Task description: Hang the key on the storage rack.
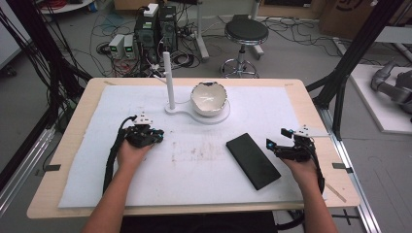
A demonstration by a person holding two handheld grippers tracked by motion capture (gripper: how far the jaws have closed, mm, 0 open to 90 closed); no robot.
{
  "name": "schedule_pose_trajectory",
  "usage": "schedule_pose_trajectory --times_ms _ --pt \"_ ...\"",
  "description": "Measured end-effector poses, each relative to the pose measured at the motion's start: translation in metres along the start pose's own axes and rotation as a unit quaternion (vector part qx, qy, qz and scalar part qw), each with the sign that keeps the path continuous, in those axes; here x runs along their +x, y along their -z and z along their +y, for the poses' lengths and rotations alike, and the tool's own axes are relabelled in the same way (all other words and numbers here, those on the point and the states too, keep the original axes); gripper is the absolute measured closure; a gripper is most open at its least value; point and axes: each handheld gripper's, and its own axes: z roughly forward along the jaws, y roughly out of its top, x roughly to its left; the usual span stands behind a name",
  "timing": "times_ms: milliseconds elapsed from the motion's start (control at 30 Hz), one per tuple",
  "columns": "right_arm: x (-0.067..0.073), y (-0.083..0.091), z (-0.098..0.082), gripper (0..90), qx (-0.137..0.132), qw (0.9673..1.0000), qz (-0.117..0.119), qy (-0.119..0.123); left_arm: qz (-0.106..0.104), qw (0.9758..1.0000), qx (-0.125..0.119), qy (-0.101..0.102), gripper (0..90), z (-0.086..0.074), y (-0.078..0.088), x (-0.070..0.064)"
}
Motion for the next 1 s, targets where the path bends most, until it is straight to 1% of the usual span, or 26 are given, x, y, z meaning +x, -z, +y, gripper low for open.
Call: schedule_pose_trajectory --times_ms 33,133,200,233,267,333,367,400,600,633,667,733,833,900,933,1000 --pt "0.000 0.000 0.000 18.4 0.000 1.0000 0.000 -0.001 0.002 1.0000 0.000 0.000 87.1 0.000 0.000 0.000" --pt "0.000 0.000 0.000 18.4 -0.001 1.0000 0.001 -0.001 0.001 1.0000 -0.002 0.004 87.7 0.000 0.002 0.001" --pt "0.000 0.001 0.000 18.3 -0.001 1.0000 0.001 0.000 0.003 1.0000 -0.004 0.003 87.9 0.001 0.005 0.000" --pt "0.000 0.000 0.000 18.4 -0.003 1.0000 0.001 0.000 0.001 0.9998 -0.018 0.004 87.9 0.003 0.010 -0.001" --pt "0.000 0.000 0.000 18.4 -0.003 1.0000 0.001 0.000 0.001 0.9998 -0.018 0.004 87.9 0.003 0.010 -0.001" --pt "0.000 0.001 0.000 18.4 -0.002 1.0000 0.001 0.000 -0.001 0.9997 -0.024 0.001 87.9 0.008 0.017 -0.002" --pt "0.000 0.000 0.000 18.4 -0.002 1.0000 0.002 0.000 0.001 0.9995 -0.030 -0.003 88.0 0.011 0.021 -0.003" --pt "0.000 0.000 0.000 18.4 -0.002 1.0000 0.002 0.000 -0.002 0.9993 -0.039 -0.002 88.0 0.013 0.025 -0.004" --pt "0.001 0.001 0.000 18.4 -0.004 1.0000 0.002 -0.001 -0.005 0.9979 -0.062 -0.017 88.0 0.033 0.047 -0.008" --pt "0.000 0.001 0.000 18.4 -0.005 1.0000 0.001 0.000 -0.005 0.9972 -0.071 -0.022 88.0 0.040 0.053 -0.009" --pt "0.000 0.001 0.000 18.4 -0.005 1.0000 0.001 0.000 -0.005 0.9972 -0.071 -0.022 88.0 0.040 0.053 -0.009" --pt "0.000 0.002 0.000 18.4 -0.006 1.0000 0.001 -0.002 -0.009 0.9965 -0.078 -0.027 88.0 0.048 0.057 -0.009" --pt "-0.001 0.002 0.000 18.4 -0.007 1.0000 0.001 -0.002 -0.010 0.9956 -0.087 -0.036 88.0 0.062 0.064 -0.009" --pt "0.000 0.002 0.001 18.4 -0.009 0.9999 -0.003 -0.004 -0.015 0.9946 -0.095 -0.039 88.0 0.076 0.069 -0.008" --pt "-0.001 0.003 0.001 18.4 -0.012 0.9999 -0.002 -0.004 -0.016 0.9943 -0.097 -0.041 88.0 0.079 0.070 -0.007" --pt "-0.001 0.004 0.001 18.4 -0.012 0.9999 -0.003 -0.006 -0.021 0.9935 -0.102 -0.046 88.0 0.091 0.074 -0.006"
